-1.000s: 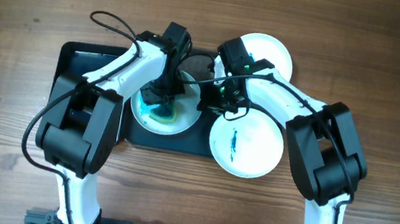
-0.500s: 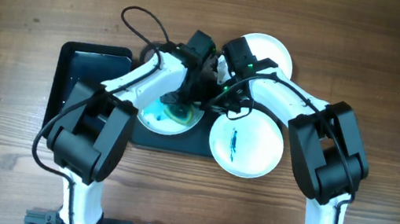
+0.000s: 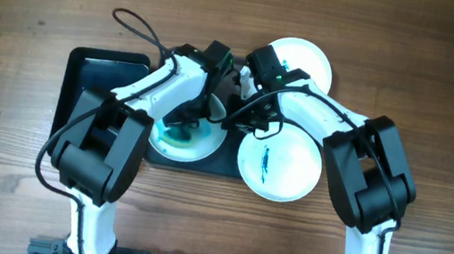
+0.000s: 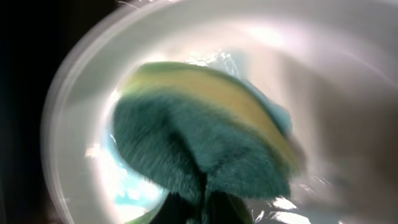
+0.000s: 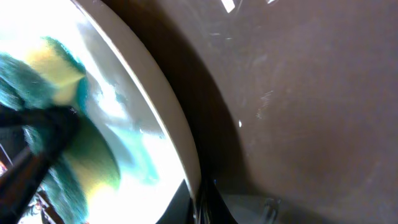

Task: Clean dirty plates on tray and stack at the side
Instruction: 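Scrub the plate surface with the sponge while right gripper holds rim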

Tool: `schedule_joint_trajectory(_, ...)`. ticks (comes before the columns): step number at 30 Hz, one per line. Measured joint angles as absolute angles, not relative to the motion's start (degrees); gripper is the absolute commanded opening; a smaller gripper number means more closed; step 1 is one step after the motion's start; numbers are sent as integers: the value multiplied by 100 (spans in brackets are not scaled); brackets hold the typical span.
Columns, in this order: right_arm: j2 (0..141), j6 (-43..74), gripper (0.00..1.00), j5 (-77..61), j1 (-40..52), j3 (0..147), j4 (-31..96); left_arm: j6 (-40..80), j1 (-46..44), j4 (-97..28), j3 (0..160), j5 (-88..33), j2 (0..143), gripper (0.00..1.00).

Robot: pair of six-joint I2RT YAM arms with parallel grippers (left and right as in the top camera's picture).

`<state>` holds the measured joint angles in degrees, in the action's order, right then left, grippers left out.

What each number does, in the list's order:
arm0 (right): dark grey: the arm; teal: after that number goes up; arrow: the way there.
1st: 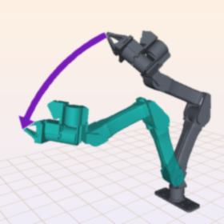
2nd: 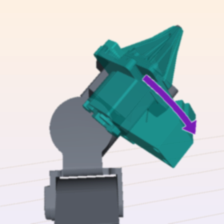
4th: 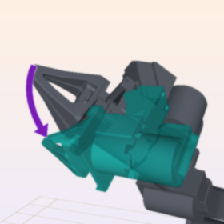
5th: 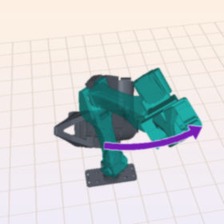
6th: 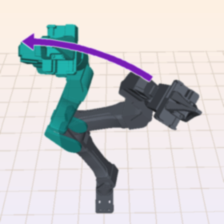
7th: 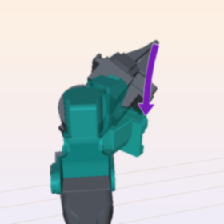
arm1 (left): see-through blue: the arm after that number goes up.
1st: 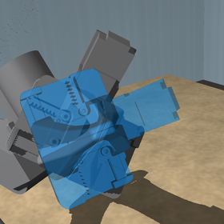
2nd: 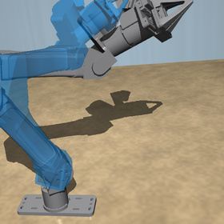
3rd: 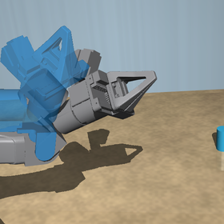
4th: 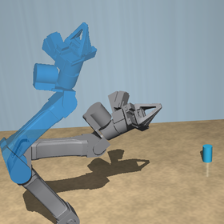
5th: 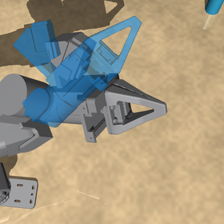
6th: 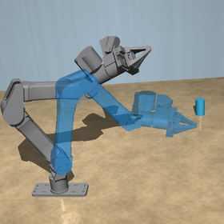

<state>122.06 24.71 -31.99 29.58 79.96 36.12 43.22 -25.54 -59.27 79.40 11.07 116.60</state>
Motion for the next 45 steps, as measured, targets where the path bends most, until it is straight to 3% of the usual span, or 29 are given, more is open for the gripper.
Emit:
schedule_joint_trajectory(5,12206,2414,4,-3194,2915,7996,3638,3581,-2436,-5592,7889,82,11644,4)
schedule_joint_trajectory(10,12206,2412,4,-3190,2856,7996,3642,3385,-2357,-5369,7859,-130,11616,4)
schedule_joint_trajectory(23,12206,2523,4,-3153,2888,7996,3527,4095,-2370,-5365,7970,1015,11631,4)
schedule_joint_trajectory(35,12206,2526,4,-3142,2886,7996,3568,3127,-2008,-4552,7983,-1702,11660,4)
schedule_joint_trajectory(41,12206,2523,4,-3148,2895,7996,3540,3236,-1457,-4606,7988,-1382,11664,4)
schedule_joint_trajectory(45,12206,2523,4,-3151,2928,7996,3514,3494,-1120,-5317,8047,-810,11664,4)
